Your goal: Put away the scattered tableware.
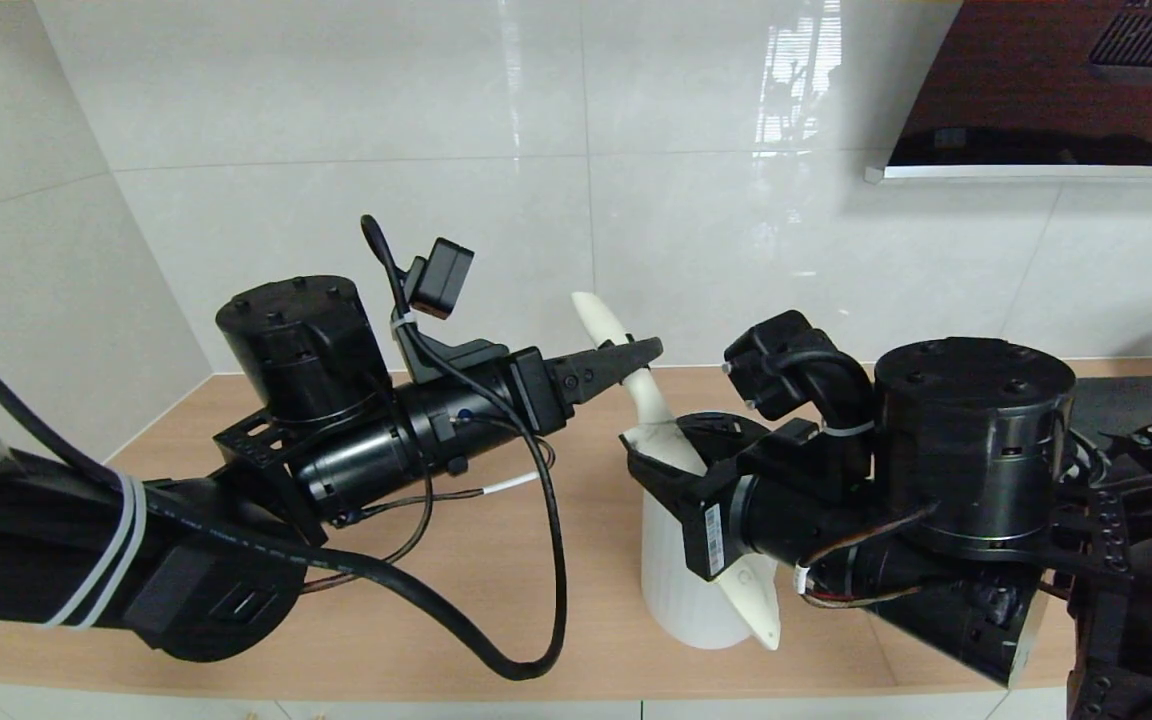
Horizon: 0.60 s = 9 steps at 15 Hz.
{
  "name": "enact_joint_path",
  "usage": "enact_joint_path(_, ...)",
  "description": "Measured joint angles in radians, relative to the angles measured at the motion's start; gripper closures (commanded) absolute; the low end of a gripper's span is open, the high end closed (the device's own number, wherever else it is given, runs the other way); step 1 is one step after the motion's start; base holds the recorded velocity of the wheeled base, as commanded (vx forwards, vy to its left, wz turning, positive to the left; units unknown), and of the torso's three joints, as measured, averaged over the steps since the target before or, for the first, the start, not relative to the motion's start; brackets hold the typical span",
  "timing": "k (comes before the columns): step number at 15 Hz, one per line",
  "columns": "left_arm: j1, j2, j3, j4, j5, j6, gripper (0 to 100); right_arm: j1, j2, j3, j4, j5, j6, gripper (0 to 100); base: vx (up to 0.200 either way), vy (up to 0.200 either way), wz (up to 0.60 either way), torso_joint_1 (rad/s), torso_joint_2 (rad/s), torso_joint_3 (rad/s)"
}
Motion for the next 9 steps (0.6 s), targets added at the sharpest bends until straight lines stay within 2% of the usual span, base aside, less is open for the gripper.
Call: enact_joint_path(9, -0.03, 0.007, -0.006, 0.0, 0.003, 0.0, 0, 0.004, 0.008, 0.002, -0.001, -0.004, 0.0, 100, 0.0, 0.0, 0.0, 0.0, 0.0, 0.0)
